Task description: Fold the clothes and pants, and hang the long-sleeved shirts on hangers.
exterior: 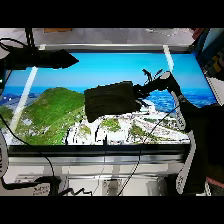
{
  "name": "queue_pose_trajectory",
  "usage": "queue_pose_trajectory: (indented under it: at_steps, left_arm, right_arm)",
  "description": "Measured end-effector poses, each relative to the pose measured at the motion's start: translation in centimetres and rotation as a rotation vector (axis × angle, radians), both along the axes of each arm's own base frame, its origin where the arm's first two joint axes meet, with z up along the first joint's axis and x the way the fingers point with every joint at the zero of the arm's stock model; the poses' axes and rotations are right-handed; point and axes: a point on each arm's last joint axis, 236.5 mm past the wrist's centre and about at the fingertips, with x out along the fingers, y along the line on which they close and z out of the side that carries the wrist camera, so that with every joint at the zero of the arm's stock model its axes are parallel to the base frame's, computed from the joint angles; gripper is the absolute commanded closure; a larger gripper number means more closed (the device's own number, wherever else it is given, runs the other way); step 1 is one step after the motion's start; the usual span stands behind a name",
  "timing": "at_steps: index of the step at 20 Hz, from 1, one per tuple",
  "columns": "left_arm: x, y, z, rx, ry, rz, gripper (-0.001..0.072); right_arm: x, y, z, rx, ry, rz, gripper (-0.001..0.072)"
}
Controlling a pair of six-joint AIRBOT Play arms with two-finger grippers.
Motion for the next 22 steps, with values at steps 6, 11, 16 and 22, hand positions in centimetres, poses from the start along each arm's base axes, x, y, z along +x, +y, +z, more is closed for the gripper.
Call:
queue_pose_trajectory:
  at_steps: [6,11,16,22]
  left_arm:
    - [0.0,0.0,0.0,0.0,0.0,0.0,0.0236]
    - [0.0,0.0,0.0,-0.001,0.0,0.0,0.0236]
    - [-0.2,-0.1,-0.1,0.002,0.007,-0.007,0.0236]
    - [-0.4,-0.1,-0.2,0.005,0.014,-0.014,0.0236]
  right_arm:
    - [0.4,-4.0,4.0,0.001,-0.053,-0.026,0.0014]
    - [-1.1,-2.2,5.1,-0.067,-0.075,0.061,0.0011]
    - [-0.4,-1.5,2.3,-0.296,-0.116,0.077,0.0016]
    - [1.0,-3.4,0.1,-0.431,-0.1,-0.026,0.002]
